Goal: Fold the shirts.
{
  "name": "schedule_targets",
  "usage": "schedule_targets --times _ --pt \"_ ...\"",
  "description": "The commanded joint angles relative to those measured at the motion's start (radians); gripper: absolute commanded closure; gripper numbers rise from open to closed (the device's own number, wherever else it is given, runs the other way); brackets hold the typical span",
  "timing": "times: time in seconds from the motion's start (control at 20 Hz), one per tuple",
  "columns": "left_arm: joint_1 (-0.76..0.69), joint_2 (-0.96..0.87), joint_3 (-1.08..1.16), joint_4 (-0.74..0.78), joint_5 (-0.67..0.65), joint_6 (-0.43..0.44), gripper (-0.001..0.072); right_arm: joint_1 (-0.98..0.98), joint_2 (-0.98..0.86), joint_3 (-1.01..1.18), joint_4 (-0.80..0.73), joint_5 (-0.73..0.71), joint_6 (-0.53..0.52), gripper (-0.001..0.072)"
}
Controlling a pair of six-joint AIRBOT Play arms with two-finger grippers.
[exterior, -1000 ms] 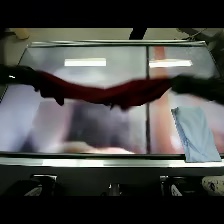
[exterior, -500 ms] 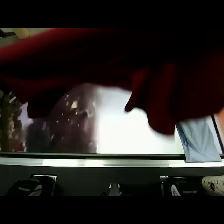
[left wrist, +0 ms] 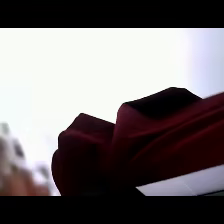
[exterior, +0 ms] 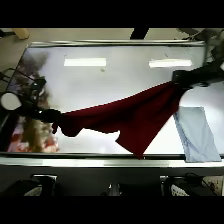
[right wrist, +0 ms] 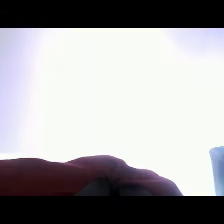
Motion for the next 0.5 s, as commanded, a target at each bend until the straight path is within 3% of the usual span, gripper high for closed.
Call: schedule_targets --times 0.0,0.15,0.25,0.3,0.35,0.4,0.45 --pt "0.015 -0.228 0.091 -0.032 0.073 0.055 0.0679 0.001 -0.241 -0.034 0.203 -0.289 0.001 0.0694" --pt "0.060 -0.424 0.322 -0.034 0.071 0.055 0.0679 0.001 -0.334 -0.034 0.278 -0.423 0.087 0.0694" --pt "0.079 -0.527 0.430 -0.063 0.068 0.025 0.0677 0.001 -0.370 -0.034 0.301 -0.434 0.148 0.0692" --pt "0.080 -0.565 0.458 -0.089 0.060 0.000 0.0632 0.001 -0.383 -0.034 0.315 -0.430 0.158 0.0607" --pt "0.079 -0.591 0.474 -0.111 0.038 0.002 0.0406 0.001 -0.385 -0.034 0.327 -0.415 0.157 0.0369" --pt "0.080 -0.603 0.487 -0.105 -0.005 0.003 0.0093 -0.004 -0.375 -0.032 0.326 -0.383 0.146 0.0181" --pt "0.089 -0.600 0.494 -0.078 -0.055 0.010 0.0034 -0.024 -0.355 -0.031 0.325 -0.331 0.115 0.0181"
